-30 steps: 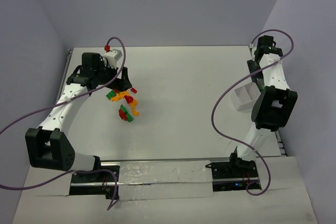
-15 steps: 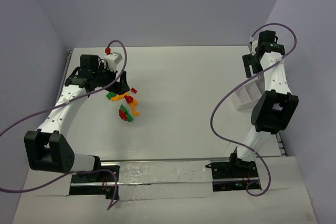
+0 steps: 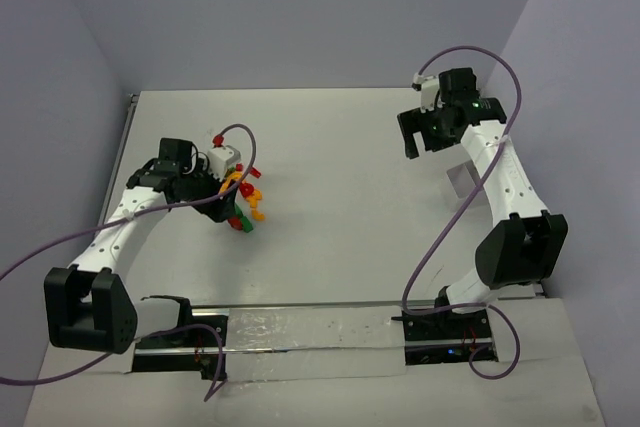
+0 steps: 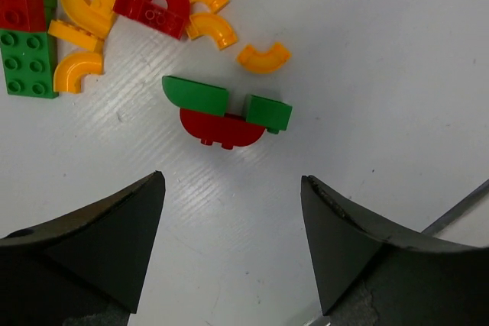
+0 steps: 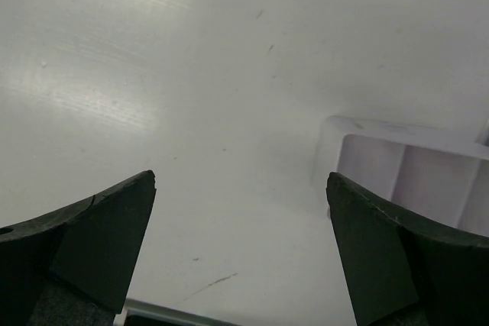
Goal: Sort the legos into containers by color
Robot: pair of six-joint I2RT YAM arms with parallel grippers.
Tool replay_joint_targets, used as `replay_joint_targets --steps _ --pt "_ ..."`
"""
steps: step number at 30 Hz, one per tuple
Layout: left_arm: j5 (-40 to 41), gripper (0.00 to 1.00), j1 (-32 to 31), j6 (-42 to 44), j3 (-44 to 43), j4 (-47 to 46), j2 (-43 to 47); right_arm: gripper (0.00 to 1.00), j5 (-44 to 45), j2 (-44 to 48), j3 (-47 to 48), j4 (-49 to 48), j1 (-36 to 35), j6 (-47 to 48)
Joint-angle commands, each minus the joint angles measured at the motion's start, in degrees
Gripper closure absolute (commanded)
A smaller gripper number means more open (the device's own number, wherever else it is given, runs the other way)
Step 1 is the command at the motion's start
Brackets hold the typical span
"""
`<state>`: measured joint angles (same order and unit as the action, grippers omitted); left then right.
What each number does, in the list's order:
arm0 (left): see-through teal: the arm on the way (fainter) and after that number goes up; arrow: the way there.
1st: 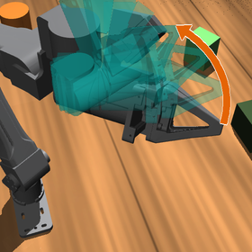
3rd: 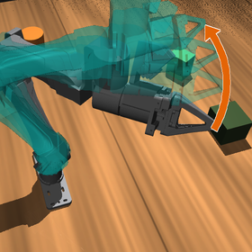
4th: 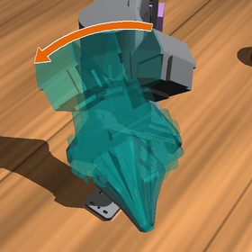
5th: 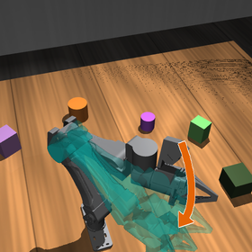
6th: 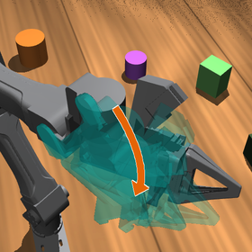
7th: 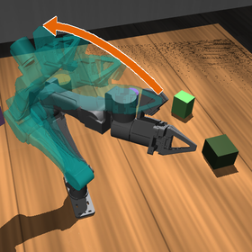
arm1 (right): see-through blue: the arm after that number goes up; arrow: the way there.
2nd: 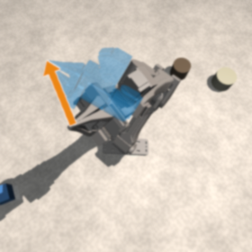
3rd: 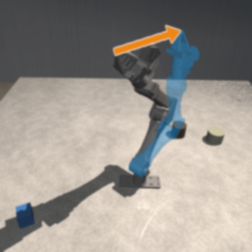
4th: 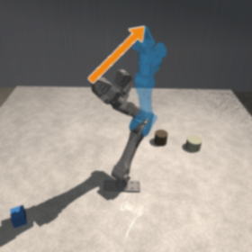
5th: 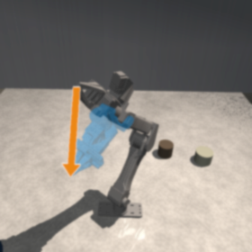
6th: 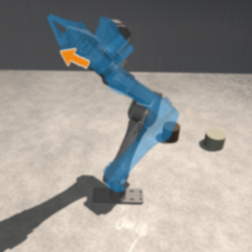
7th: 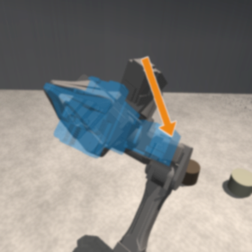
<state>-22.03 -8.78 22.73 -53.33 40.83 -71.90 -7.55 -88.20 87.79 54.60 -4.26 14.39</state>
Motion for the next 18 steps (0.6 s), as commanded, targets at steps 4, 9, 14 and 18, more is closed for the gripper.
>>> replay_joint_targets --steps 4,9,14,18 --pt "5.36 0.39 0.16 -9.25 -2.90 -1.66 -5.89 0.00 -4.66 2.39 -3.78 -4.19 -1.21 -3.71" --pt "3.93 0.36 0.16 -16.22 -2.49 -3.18 -7.11 0.00 -4.93 2.51 -4.73 -4.67 -1.45 -4.01" --pt "6.12 0.30 0.16 -19.55 -2.93 -6.73 -7.10 0.00 -5.35 2.45 -6.02 -5.38 -1.61 -4.52" --pt "5.62 0.21 -0.45 -17.55 -3.98 -7.53 -8.96 0.00 -5.54 2.25 -6.48 -5.65 -1.95 -4.72"
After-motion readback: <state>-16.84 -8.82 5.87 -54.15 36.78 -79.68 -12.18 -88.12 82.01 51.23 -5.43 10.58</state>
